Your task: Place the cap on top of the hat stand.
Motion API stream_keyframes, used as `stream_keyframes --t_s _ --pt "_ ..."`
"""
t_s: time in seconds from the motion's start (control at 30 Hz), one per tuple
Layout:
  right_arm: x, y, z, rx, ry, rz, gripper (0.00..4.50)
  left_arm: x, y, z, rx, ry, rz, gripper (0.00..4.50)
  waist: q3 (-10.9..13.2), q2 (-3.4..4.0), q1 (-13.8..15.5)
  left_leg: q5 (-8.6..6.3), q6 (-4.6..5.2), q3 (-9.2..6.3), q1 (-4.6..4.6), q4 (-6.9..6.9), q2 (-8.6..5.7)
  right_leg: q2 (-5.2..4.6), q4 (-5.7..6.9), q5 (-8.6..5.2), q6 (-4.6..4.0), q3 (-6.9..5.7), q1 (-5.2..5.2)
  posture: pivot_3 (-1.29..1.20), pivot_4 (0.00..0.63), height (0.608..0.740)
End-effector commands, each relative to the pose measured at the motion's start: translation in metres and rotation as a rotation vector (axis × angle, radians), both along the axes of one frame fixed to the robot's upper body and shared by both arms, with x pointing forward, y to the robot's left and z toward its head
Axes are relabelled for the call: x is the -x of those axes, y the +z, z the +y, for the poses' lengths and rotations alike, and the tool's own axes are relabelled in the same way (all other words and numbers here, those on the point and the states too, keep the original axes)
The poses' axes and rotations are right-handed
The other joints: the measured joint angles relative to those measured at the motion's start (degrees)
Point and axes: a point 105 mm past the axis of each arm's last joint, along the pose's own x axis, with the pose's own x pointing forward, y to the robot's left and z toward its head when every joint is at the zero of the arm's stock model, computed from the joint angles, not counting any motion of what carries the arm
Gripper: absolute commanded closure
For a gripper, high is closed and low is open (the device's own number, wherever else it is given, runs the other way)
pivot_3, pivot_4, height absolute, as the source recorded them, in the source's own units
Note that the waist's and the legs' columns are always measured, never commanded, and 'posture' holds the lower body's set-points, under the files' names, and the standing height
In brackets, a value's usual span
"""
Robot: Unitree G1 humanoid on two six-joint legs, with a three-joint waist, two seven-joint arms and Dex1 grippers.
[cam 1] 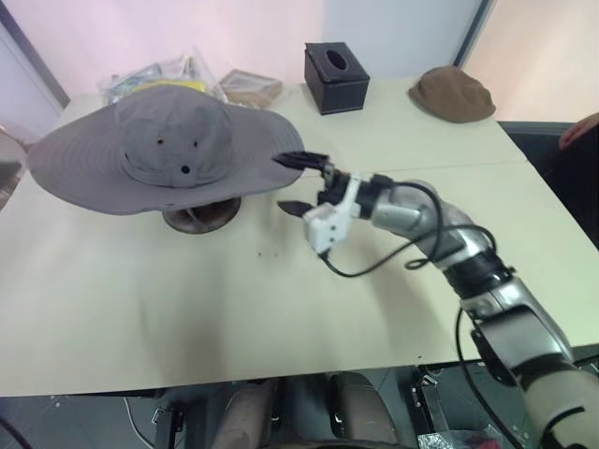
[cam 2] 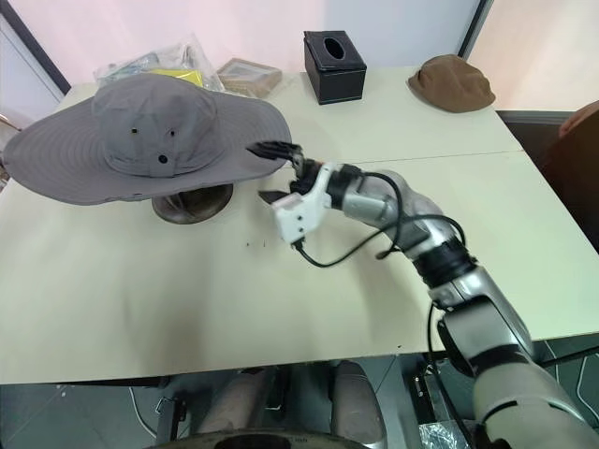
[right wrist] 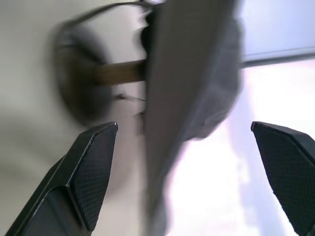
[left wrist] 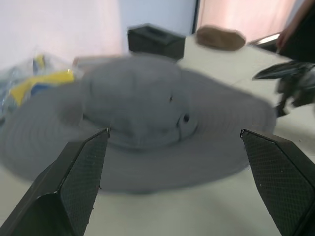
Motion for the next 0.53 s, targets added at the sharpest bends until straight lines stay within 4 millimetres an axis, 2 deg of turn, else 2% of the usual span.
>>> stream_keyframes --t_s 0.03,0.1,0.17,0.2,0.27,0.4,0.53 --pt "0.011 0.030 -0.047 -0.091 -0.071 0.214 0.06 0.012 0.002 0.009 -0.084 0.027 -0.032 0.00 0.02 0.02 0.19 -0.05 0.09 0.02 0.00 0.01 -0.01 -0.05 -0.02 0.00 0.00 0.00 0.11 0.00 0.150 0.734" --pt "0.007 0.048 -0.082 -0.152 -0.154 0.460 0.06 0.017 -0.002 0.019 -0.093 0.054 -0.020 0.00 0.09 0.02 0.01 -0.07 0.11 0.04 0.00 0.05 0.04 -0.04 -0.04 -0.09 -0.16 -0.02 0.23 0.00 0.150 0.734" --pt "0.008 0.064 -0.101 -0.206 -0.184 0.637 0.06 0.021 -0.004 0.024 -0.093 0.064 -0.014 0.00 0.09 0.02 -0.26 -0.08 0.14 0.09 0.02 0.05 0.11 -0.05 -0.07 -0.15 -0.28 -0.02 0.24 0.00 0.150 0.734" --pt "0.007 0.078 -0.111 -0.251 -0.196 0.737 0.06 0.023 -0.005 0.026 -0.091 0.066 -0.011 0.00 0.11 0.07 -0.45 -0.09 0.14 0.11 0.02 0.05 0.18 -0.04 -0.07 -0.25 -0.46 -0.04 0.24 0.00 0.150 0.734" --pt "0.009 0.099 -0.122 -0.320 -0.192 0.889 0.06 0.025 -0.006 0.028 -0.088 0.066 -0.006 0.00 0.13 0.11 -0.50 -0.11 0.15 0.17 0.02 -0.04 0.25 -0.03 -0.08 -0.31 -0.55 -0.04 0.17 0.00 0.150 0.734" --pt "0.004 0.134 -0.130 -0.426 -0.165 0.987 0.06 0.026 -0.004 0.028 -0.094 0.062 -0.007 0.00 0.14 0.14 -0.33 -0.25 0.07 0.18 0.01 -0.08 0.34 -0.02 -0.14 -0.37 -0.67 -0.10 -0.07 0.00 0.150 0.734" --pt "0.006 0.142 -0.125 -0.433 -0.124 1.040 0.06 0.026 -0.001 0.027 -0.096 0.059 -0.017 0.00 0.15 0.14 -0.30 -0.31 0.08 0.19 -0.09 -0.09 0.33 -0.02 -0.31 -0.36 -0.66 -0.10 -0.12 0.00 0.150 0.734"
